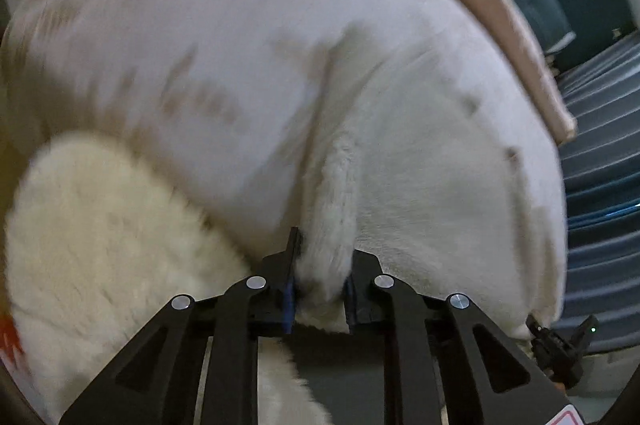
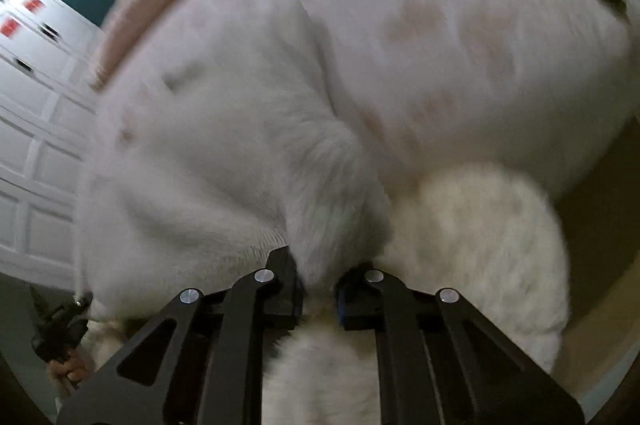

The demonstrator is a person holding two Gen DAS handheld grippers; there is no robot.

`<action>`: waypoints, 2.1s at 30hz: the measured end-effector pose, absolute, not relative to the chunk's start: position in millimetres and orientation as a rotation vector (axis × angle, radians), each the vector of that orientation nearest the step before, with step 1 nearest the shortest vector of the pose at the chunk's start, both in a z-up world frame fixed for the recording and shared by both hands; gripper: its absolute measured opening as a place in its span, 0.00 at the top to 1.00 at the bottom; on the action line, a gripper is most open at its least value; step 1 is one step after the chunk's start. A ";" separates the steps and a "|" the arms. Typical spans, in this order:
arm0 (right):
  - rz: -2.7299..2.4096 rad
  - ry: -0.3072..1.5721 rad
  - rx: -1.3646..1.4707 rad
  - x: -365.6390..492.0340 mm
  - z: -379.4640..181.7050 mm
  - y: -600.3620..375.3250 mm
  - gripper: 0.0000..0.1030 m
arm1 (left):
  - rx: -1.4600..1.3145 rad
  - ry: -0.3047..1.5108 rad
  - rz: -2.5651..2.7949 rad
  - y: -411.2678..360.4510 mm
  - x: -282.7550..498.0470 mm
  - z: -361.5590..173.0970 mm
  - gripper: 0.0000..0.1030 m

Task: Fold small clothes

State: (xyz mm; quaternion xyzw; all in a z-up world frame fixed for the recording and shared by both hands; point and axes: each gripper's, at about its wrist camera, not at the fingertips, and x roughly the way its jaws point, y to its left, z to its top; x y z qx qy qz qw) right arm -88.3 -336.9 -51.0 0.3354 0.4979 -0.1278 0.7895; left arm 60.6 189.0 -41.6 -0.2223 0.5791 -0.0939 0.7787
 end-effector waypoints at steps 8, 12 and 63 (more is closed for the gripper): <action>-0.405 1.002 0.523 -90.6 6.3 -337.6 0.47 | -0.351 1.085 -0.185 178.3 57.5 21.3 0.51; -0.388 0.897 0.484 -78.8 30.8 -345.2 0.36 | -0.384 0.953 -0.216 177.0 74.4 56.8 0.34; 0.148 1.021 0.332 17.2 -26.8 -150.8 0.82 | -0.144 1.102 -0.408 18.8 69.7 -11.0 0.72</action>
